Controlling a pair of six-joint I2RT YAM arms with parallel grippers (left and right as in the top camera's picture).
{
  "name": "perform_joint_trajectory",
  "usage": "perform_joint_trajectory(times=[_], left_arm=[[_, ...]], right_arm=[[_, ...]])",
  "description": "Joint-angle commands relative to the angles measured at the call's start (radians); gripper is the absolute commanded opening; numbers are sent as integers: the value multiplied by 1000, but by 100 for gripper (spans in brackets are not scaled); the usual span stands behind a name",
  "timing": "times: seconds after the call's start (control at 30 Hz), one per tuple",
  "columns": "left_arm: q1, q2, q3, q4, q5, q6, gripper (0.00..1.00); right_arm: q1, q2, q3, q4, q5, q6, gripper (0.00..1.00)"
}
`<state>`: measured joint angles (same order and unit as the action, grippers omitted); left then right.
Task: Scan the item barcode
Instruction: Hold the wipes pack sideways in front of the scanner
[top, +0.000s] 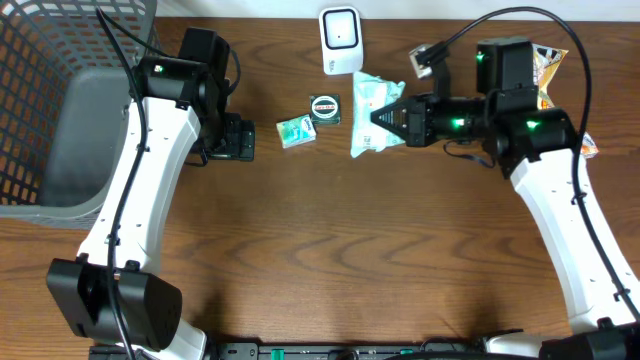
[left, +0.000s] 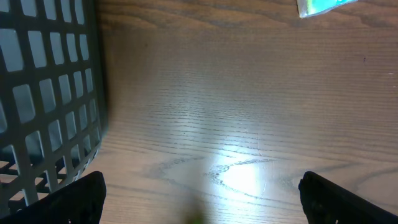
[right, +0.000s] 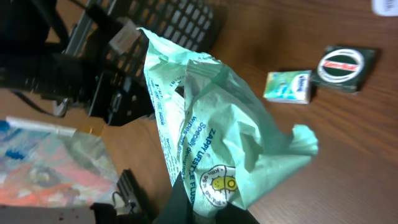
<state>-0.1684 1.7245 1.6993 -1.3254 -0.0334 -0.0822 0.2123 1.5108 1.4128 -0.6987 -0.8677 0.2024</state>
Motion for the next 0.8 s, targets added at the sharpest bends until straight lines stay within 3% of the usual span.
perform_joint_trajectory(times=[0.0, 0.77], left_arm=[[3, 3, -3, 0, -16, -9, 98], [3, 3, -3, 0, -16, -9, 98]], right_arm=[[23, -1, 13, 0, -46, 11, 1], [31, 0, 12, -35, -51, 10, 1]])
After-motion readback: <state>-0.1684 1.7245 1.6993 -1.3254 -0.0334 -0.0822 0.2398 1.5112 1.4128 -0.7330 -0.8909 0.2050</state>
